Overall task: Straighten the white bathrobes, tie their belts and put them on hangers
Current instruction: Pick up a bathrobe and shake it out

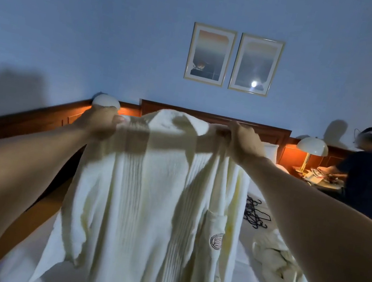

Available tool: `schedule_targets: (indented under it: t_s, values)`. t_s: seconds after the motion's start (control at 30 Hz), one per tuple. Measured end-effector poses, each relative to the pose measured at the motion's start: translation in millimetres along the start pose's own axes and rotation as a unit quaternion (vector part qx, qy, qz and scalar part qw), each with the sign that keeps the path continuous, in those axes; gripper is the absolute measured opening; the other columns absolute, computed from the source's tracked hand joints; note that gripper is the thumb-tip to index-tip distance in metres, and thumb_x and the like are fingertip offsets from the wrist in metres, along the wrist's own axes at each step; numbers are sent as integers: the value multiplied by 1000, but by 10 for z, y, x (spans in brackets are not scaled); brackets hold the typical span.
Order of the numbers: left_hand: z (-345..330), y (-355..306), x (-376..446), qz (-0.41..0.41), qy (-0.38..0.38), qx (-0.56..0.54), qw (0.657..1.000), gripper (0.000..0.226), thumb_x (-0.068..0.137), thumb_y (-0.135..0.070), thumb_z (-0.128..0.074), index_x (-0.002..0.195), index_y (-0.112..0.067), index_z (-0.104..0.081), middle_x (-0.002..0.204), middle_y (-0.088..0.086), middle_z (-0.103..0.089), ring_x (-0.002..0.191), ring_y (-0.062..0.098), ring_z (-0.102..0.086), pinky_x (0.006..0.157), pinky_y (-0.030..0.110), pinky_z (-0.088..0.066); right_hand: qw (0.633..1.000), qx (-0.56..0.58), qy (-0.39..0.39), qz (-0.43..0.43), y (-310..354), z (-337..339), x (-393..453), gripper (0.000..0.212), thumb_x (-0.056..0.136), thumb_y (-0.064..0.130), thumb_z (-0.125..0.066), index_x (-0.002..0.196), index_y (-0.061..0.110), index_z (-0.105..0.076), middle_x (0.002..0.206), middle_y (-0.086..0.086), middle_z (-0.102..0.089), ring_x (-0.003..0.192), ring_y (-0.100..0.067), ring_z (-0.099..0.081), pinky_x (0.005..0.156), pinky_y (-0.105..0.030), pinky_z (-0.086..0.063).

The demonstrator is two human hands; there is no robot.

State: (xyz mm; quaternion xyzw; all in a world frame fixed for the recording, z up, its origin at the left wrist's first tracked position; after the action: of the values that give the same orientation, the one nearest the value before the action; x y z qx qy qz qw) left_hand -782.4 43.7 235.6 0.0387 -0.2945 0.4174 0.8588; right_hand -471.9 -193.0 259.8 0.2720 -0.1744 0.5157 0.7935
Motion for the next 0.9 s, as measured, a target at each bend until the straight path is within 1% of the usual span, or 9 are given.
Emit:
schedule_targets:
  t_s: [0.07,0.13,0.23,0.3,0.4,0.5,0.63,0.73,0.9]
  values:
    - [-7,57,10,81,-35,-76,993,48,100,-45,-38,109,-4,-63,121,27,-63,113,45,-56,96,47,-46,998,56,3,-15,70,-41,-12,17,98,25,-40,93,17,-54,91,-7,-60,69,-23,-52,56,-30,-31]
    - [53,-4,-81,110,-76,-99,986,46,103,-44,-37,106,-4,-60,116,29,-62,109,48,-56,93,47,-45,1000,13,23,4,79,-81,-42,20,98,34,-42,94,21,-56,92,-10,-65,71,-24,-56,55,-31,-34]
    - [249,-116,-246,45,-101,2,994,34,104,-39,-44,98,-9,-60,107,25,-64,102,45,-60,88,44,-47,985,-136,74,81,0,12,-120,44,94,68,-45,99,26,-55,94,-5,-63,84,-31,-58,64,-37,-40]
    - [492,-155,-368,-27,-104,52,993,27,101,-44,-46,87,-22,-55,104,15,-64,99,38,-61,85,41,-44,977,-151,106,102,1,89,-165,54,89,82,-39,97,29,-50,94,-2,-59,80,-28,-51,66,-37,-37]
    - [709,-41,-394,-99,-25,64,993,37,83,-63,-36,84,-29,-50,92,-2,-51,92,25,-52,79,32,-35,985,-116,39,124,100,170,-143,33,101,57,-42,106,27,-53,108,-6,-67,88,-33,-59,69,-38,-41]
    - [728,182,-264,-152,-15,58,987,54,78,-61,-32,99,-19,-59,99,4,-58,95,30,-57,78,33,-40,997,21,-62,49,220,204,-60,35,98,51,-43,111,21,-57,110,-11,-68,94,-38,-62,77,-44,-53]
    - [606,436,-36,-43,-47,-49,997,42,99,-49,-50,86,-11,-61,94,15,-66,95,38,-60,78,38,-44,997,25,-12,-67,413,-35,88,27,99,45,-45,106,24,-61,102,-9,-67,86,-33,-61,69,-37,-50]
    - [435,486,35,51,-36,-96,993,39,102,-41,-53,105,-5,-69,116,21,-67,111,39,-58,90,35,-41,996,-38,3,-86,529,-228,48,22,96,38,-44,100,27,-63,94,-5,-66,83,-31,-62,64,-34,-44]
    - [210,584,-22,18,-22,-121,992,35,96,-42,-43,108,-17,-63,117,15,-65,110,40,-58,93,46,-48,999,-43,-7,-26,819,-472,-68,19,97,32,-42,90,24,-57,95,-9,-68,84,-35,-62,67,-36,-46]
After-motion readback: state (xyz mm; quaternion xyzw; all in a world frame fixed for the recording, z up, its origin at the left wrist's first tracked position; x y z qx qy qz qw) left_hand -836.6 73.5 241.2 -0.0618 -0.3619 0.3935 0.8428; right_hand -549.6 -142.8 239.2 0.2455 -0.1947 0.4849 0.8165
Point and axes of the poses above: each hand's wrist, its own x-axis towards the middle knuckle, its own z-axis out of the back of the hand, y = z × x, the point moved 3 cm from there along x, towards the middle knuckle
